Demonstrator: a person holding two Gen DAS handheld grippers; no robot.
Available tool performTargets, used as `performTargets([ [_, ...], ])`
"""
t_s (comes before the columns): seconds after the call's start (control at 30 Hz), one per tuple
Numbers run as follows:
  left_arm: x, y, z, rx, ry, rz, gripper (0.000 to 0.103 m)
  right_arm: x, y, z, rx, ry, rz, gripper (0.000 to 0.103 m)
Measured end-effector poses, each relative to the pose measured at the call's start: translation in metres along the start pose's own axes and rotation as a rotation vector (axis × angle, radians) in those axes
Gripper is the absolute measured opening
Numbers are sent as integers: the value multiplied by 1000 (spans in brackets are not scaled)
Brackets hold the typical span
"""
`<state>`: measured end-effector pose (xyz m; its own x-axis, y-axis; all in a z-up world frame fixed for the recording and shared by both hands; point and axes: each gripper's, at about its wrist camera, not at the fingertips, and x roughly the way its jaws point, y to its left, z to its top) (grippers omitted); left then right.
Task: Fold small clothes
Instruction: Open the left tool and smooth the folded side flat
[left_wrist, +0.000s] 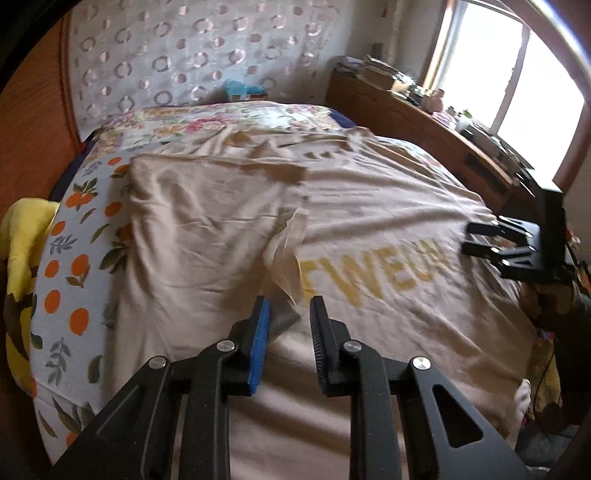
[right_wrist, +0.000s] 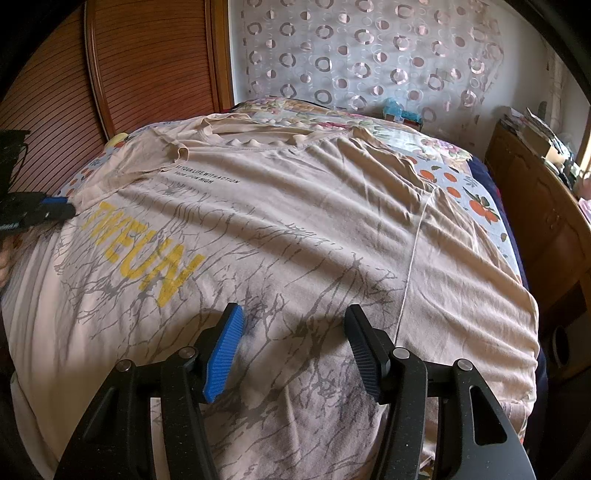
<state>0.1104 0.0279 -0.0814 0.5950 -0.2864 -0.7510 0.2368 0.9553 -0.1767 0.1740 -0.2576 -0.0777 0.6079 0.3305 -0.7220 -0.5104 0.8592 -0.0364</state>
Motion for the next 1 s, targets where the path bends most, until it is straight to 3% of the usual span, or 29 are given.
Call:
performTargets([
  [0.2,-9,-20,-4,62,-20,44,26,0,0,0,1,0,0,61],
  [0.47,1,-15,-5,44,-11,74,36,-2,-3,-1,16,1,3,61],
  [0.57,5,-13,-6,39,-8,80,37,-17,-14,-4,56,-46,-21,61],
  [0.7,9,-15,-6,42,-3,89,40,-41,-47,-15,122,-86,-85,61],
  [0.87,15,-19,-3,53,13,90,46,-53,-96,-36,196,-67,-194,61],
  [1.0,22,-24,-1,69,27,104,46,-53,-134,-51,282,-43,-228,61],
])
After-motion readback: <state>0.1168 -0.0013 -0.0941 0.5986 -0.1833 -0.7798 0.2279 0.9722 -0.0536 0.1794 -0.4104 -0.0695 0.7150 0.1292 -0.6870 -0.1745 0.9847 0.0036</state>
